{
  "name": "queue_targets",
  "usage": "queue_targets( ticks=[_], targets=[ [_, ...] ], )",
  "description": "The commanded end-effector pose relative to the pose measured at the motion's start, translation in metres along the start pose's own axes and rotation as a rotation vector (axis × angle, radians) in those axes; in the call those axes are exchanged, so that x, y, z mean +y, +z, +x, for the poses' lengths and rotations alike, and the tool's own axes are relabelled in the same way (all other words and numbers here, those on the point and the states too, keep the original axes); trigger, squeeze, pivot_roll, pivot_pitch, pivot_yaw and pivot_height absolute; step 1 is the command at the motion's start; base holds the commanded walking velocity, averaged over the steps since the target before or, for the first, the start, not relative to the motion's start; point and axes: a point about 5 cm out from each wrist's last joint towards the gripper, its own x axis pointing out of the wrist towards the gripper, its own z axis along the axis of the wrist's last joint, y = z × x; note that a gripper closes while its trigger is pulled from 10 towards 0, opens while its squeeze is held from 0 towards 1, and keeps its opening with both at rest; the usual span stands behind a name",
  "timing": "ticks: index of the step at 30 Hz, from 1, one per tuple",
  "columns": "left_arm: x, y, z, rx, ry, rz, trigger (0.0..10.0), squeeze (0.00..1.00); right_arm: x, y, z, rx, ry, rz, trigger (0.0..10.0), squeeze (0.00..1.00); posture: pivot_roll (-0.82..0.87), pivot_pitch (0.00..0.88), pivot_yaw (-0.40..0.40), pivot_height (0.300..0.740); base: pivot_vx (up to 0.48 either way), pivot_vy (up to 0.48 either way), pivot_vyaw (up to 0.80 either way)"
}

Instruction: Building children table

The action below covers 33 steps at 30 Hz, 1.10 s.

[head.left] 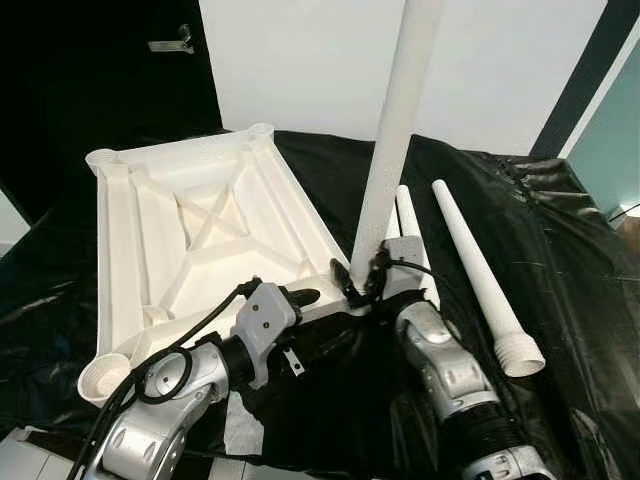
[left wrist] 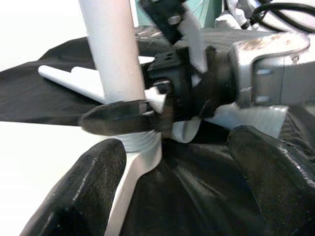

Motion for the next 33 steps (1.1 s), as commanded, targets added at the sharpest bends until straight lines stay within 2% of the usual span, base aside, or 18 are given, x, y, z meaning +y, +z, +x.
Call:
queue_targets(
  ticks=[1,2,3,4,5,6,13,21,22,23,24,25,33],
  targets=[
    [0.003,-0.002,0.0,0.006,0.014,0.01,10.0,0.0,-0.007,0.004,-0.002,-0.018,0.043,-0.011,10.0,1.0,0.07,0.0,-0.051,0.74,0.0,0.0,0.0],
    [0.003,-0.002,0.0,0.006,0.014,0.01,10.0,0.0,-0.007,0.004,-0.002,-0.018,0.043,-0.011,10.0,1.0,0.07,0.0,-0.051,0.74,0.0,0.0,0.0],
    [0.003,-0.001,0.0,0.005,0.014,0.01,10.0,0.0,-0.009,0.005,-0.003,-0.017,0.084,-0.02,10.0,0.94,0.07,0.0,-0.051,0.74,0.0,0.0,0.0],
    [0.003,-0.001,0.001,0.004,0.014,0.011,10.0,0.0,-0.012,0.005,-0.003,-0.014,0.134,-0.027,10.0,0.06,0.07,0.0,-0.05,0.74,0.0,0.0,0.0],
    [0.003,-0.001,0.001,0.004,0.014,0.011,10.0,0.0,-0.012,0.005,-0.003,-0.014,0.134,-0.027,10.0,0.06,0.07,0.0,-0.05,0.74,0.0,0.0,0.0],
    [0.003,-0.001,0.001,0.003,0.014,0.011,10.0,0.0,-0.014,0.007,-0.002,-0.013,0.181,-0.043,10.0,0.0,0.07,0.0,-0.051,0.74,0.0,0.0,0.0],
    [0.004,0.0,0.001,0.0,0.014,0.016,10.0,0.0,-0.021,0.01,0.005,0.012,0.35,-0.081,10.0,0.0,0.08,0.0,-0.049,0.74,0.0,0.0,0.0],
    [0.005,0.001,0.001,0.0,0.014,0.021,10.0,0.0,-0.023,0.013,0.015,0.038,0.483,-0.117,10.0,0.0,0.09,0.0,-0.05,0.74,0.0,0.0,0.0],
    [0.005,0.001,0.001,0.001,0.014,0.022,10.0,0.0,-0.024,0.012,0.016,0.052,0.495,-0.135,8.5,0.0,0.09,0.0,-0.052,0.74,0.0,0.0,0.0],
    [0.005,0.001,0.001,0.001,0.014,0.022,10.0,0.0,-0.024,0.012,0.016,0.052,0.495,-0.135,8.5,0.0,0.09,0.0,-0.052,0.74,0.0,0.0,0.0],
    [0.005,0.001,0.001,0.001,0.014,0.023,10.0,0.0,-0.025,0.011,0.017,0.061,0.504,-0.138,4.1,0.0,0.09,0.0,-0.053,0.74,0.0,0.0,0.0],
    [0.005,0.001,0.002,0.0,0.014,0.024,10.0,0.0,-0.027,0.009,0.018,0.073,0.504,-0.151,0.2,0.0,0.09,0.0,-0.054,0.74,0.0,0.0,0.0],
    [0.005,0.001,0.002,-0.003,0.014,0.026,10.0,0.0,-0.029,0.003,0.017,0.092,0.486,-0.128,0.0,0.0,0.09,0.0,-0.057,0.74,0.0,0.0,0.0]
  ],
)
